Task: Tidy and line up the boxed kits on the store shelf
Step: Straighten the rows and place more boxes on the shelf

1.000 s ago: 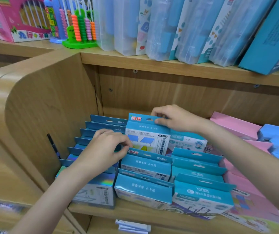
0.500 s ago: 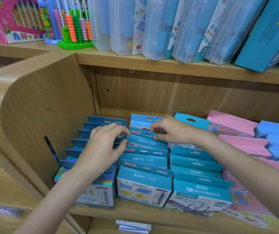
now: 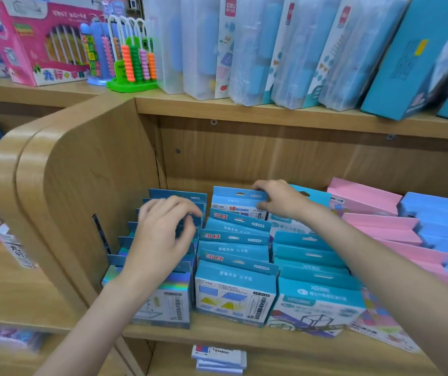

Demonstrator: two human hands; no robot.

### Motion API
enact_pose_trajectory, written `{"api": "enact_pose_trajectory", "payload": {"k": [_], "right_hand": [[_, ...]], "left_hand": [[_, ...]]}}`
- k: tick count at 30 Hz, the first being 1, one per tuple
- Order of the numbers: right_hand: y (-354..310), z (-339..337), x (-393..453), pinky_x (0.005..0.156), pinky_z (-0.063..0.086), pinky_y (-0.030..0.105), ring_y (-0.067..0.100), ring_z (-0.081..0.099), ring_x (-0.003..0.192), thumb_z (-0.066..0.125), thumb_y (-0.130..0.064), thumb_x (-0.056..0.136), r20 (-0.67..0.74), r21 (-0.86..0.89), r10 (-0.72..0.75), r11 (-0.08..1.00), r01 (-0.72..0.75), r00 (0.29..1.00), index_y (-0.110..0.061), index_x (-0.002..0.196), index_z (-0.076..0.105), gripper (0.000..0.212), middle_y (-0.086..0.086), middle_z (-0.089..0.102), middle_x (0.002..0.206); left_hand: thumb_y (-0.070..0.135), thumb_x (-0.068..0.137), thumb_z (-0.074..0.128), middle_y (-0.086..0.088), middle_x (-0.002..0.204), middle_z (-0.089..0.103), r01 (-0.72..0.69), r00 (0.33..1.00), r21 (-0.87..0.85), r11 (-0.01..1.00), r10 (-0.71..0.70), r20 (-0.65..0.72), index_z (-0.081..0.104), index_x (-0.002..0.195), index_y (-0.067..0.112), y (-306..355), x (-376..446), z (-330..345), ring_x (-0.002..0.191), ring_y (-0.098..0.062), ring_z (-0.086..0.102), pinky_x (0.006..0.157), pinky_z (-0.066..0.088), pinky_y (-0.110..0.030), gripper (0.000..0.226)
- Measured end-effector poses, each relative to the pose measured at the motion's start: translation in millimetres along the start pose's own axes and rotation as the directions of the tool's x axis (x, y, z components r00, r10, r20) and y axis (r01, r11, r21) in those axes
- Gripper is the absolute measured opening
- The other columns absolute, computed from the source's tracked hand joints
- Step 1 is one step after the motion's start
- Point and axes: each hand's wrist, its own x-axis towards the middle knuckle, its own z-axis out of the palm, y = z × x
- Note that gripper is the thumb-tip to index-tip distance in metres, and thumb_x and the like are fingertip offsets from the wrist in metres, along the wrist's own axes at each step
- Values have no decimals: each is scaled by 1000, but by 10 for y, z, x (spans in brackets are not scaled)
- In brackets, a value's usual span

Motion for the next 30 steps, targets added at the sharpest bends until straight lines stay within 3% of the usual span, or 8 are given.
{"api": "enact_pose_trajectory", "payload": {"k": [4,9,12,20,23,26,28,30], "right_hand": [[-26,44,-30,84,41,32,26,54,105,56,-11,89,-65,25,32,999,-31,997,-8,111,59,23,10,63,111],[-57,42,-112,83,47,38,34,61,95,48,-7,92,-387,113,125,990,-87,914,-5,102,65,20,16,68,101],[-97,-213,-270,71,51,48,36,67,79,47,-6,92,-551,288,194,957,-33,811,-4,99,63,17,17,68,98],[201,-985,-1630,70,43,36,31,62,73,51,-14,88,-864,166,190,982,-94,466,-7,93,64,16,9,67,79],[451,-1241,-2268,52,50,27,4,58,51,51,-10,88,-879,357,341,934,-12,333,-14,88,61,11,-4,58,64],[730,-1372,-2782,57,47,29,0,51,54,52,-18,84,-883,460,447,885,73,143,-26,78,58,11,-16,57,59],[950,-1398,-3004,60,50,44,12,54,62,50,-27,81,-870,491,484,867,86,90,-33,75,58,12,-14,59,64],[1209,-1414,-3200,52,49,40,13,54,58,47,-25,84,-852,524,522,845,102,53,-31,76,57,14,-11,58,65]], "left_hand": [[24,87,39,8,96,60,11,1000,51,999,-10,-27,62,92,17,-13,-125,-25,94,-9,50,94,25,-25,25],[24,86,36,7,100,58,22,999,33,999,-21,-32,62,95,17,-38,-191,-60,97,-10,48,94,24,-26,28],[23,85,37,5,103,58,34,997,-6,999,-34,-69,62,96,16,-28,-164,-106,98,-11,47,92,25,-27,28],[18,84,41,1,102,57,-153,981,-123,980,136,-138,64,95,13,668,142,90,98,-18,50,91,30,-34,27],[19,84,42,-3,104,58,-256,961,-167,952,232,-150,64,97,11,1095,272,304,98,-20,50,91,28,-33,27],[33,83,49,-11,120,57,-483,874,-66,873,478,-85,61,110,14,1545,185,682,110,-31,48,99,27,-44,36],[53,81,49,-13,134,50,-677,736,57,734,670,96,56,123,26,1700,-11,1076,122,-38,41,106,22,-53,51],[65,83,39,-11,138,48,-723,685,131,678,680,261,51,127,31,1701,-115,1422,127,-40,39,108,18,-56,58]]}}
